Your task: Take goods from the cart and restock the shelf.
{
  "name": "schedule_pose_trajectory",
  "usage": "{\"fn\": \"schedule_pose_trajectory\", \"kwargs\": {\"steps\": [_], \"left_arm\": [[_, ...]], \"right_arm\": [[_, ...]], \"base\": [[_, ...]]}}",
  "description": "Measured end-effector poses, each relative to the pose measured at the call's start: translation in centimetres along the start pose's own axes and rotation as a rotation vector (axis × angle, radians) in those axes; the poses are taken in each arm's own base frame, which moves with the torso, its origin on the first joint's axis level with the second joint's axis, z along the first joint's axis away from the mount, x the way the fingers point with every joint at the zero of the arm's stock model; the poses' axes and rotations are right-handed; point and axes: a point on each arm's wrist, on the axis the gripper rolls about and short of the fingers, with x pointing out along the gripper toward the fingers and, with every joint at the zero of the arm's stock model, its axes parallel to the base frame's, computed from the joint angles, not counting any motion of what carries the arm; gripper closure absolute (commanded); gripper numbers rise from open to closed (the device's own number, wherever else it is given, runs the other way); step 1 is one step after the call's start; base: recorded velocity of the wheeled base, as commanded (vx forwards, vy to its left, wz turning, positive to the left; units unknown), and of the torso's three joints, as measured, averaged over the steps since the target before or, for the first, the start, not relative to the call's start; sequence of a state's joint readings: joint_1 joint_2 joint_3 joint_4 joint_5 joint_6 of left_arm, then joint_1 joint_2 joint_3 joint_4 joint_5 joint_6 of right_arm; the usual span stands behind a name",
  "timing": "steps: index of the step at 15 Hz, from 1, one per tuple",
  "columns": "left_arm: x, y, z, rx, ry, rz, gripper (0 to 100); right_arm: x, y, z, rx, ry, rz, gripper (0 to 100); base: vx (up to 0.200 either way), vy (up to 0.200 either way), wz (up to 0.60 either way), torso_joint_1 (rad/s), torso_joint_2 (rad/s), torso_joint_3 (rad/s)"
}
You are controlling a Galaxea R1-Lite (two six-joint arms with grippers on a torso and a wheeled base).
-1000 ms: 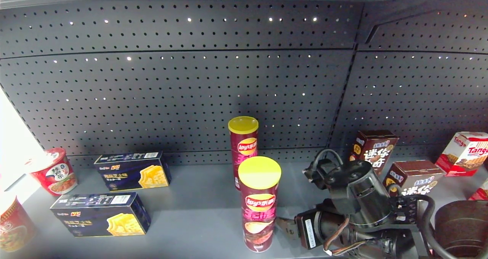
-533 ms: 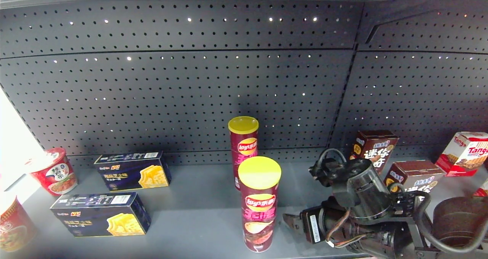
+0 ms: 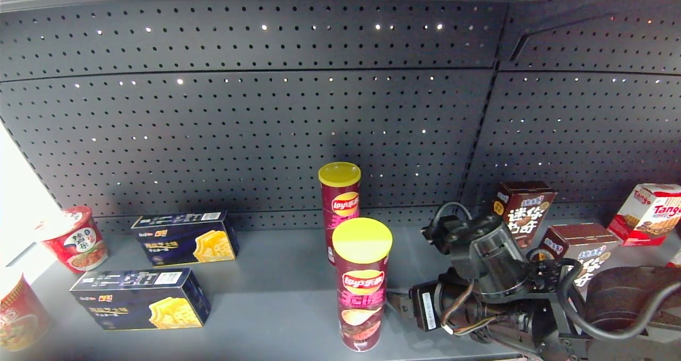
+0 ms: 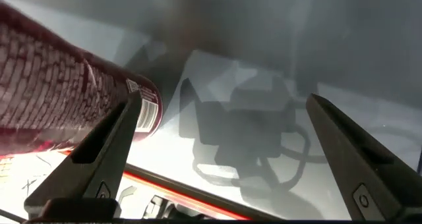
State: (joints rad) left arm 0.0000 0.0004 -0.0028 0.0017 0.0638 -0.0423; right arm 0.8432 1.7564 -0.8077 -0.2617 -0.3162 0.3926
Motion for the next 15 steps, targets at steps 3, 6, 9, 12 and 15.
{"fn": "schedule_pose_trajectory", "kwargs": {"steps": [3, 6, 9, 12, 15], "left_arm": [[0.0, 0.0, 0.0, 0.0, 0.0, 0.0, 0], [0.0, 0.0, 0.0, 0.0, 0.0, 0.0, 0], [0.0, 0.0, 0.0, 0.0, 0.0, 0.0, 0], [0.0, 0.0, 0.0, 0.0, 0.001, 0.0, 0], [0.0, 0.0, 0.0, 0.0, 0.001, 0.0, 0]], "right_arm": [[0.1, 0.2, 0.1, -0.007, -0.001, 0.005, 0], [0.1, 0.7, 0.2, -0.015, -0.005, 0.017, 0], [0.3, 1.1, 0.2, -0.027, -0.005, 0.025, 0], [0.3, 1.3, 0.3, -0.031, -0.006, 0.03, 0], [0.4, 1.5, 0.1, -0.036, -0.002, 0.033, 0]], "base": [[0.0, 0.0, 0.0, 0.0, 0.0, 0.0], [0.0, 0.0, 0.0, 0.0, 0.0, 0.0], [0.0, 0.0, 0.0, 0.0, 0.0, 0.0], [0.0, 0.0, 0.0, 0.0, 0.0, 0.0], [0.0, 0.0, 0.0, 0.0, 0.0, 0.0]]}}
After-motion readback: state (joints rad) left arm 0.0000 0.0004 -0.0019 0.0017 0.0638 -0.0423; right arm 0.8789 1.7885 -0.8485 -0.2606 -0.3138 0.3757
